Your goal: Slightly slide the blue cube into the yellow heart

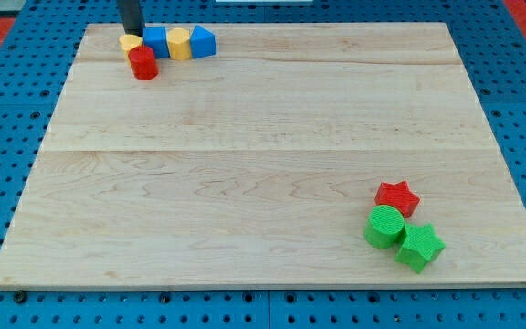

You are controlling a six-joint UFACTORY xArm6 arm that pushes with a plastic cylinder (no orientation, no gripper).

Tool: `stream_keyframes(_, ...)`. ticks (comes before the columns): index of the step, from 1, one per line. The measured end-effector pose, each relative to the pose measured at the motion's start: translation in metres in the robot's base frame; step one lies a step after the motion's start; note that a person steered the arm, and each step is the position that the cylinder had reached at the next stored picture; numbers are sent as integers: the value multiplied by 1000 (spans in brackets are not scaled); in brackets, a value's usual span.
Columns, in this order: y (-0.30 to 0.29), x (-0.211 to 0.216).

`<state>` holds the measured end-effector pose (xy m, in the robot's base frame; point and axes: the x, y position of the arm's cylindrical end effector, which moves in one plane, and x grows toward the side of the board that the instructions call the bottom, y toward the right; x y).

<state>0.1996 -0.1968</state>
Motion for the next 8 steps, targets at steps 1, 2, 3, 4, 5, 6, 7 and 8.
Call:
stream_keyframes(1,2,-8)
stream_keyframes(2,22,-8)
stream_keyframes(3,50,-8)
stream_keyframes(4,95,-8)
stream_keyframes(5,115,-8)
stream_keyframes(6,123,-7)
stream_keyframes(7,123,-8)
stream_keyframes(8,124,-7)
